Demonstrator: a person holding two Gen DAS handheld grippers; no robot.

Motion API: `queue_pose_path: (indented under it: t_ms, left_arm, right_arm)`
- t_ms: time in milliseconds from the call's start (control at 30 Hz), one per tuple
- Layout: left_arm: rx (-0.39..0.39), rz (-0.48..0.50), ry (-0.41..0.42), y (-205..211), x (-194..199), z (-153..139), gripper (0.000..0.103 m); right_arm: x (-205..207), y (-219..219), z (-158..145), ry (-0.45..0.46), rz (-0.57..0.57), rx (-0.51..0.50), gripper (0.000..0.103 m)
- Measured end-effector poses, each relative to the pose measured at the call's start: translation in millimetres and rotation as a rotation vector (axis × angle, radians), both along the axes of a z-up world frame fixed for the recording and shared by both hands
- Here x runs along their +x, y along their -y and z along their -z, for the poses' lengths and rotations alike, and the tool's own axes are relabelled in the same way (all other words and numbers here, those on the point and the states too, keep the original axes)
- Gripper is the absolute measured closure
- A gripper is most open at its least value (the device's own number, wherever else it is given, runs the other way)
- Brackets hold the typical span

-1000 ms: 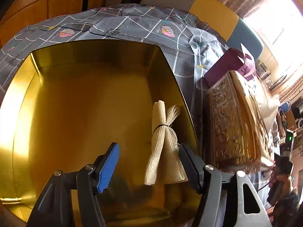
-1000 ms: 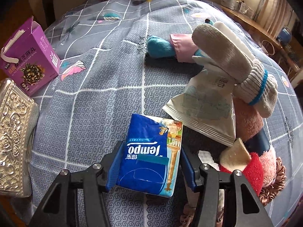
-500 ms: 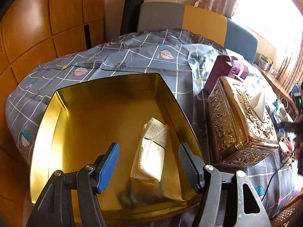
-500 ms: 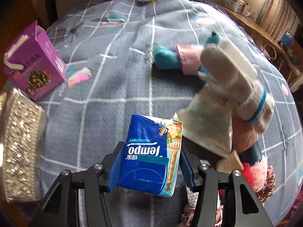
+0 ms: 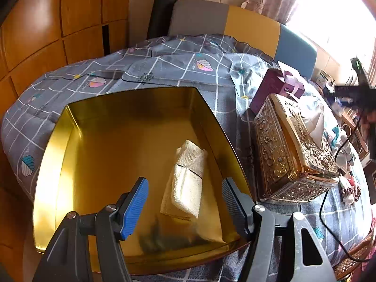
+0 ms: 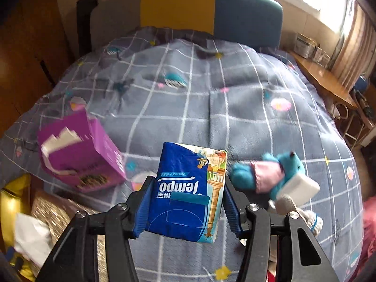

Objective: Organize soft objects
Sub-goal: 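Carry the blue Tempo pack into the gold tray and open the right tool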

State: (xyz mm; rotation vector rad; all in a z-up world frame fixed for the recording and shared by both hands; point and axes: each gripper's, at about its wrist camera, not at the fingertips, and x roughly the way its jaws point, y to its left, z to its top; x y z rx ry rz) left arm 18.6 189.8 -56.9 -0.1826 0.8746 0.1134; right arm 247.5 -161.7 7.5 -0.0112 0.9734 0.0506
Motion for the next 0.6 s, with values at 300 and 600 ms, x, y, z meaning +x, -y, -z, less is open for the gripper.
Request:
queue_pose_path:
  t_ms: [300, 600]
  left_arm:
    - [0.057, -0.042, 0.034, -2, -4, -12, 0.037]
    - [0.052, -0.081, 0.036, -13, -9, -11, 0.037]
  right_arm:
    - [-15, -99, -58, 0.148, -0.339, 0.102, 0.047]
    - [-98, -188, -48, 0.104, -0.731, 0.13, 0.047]
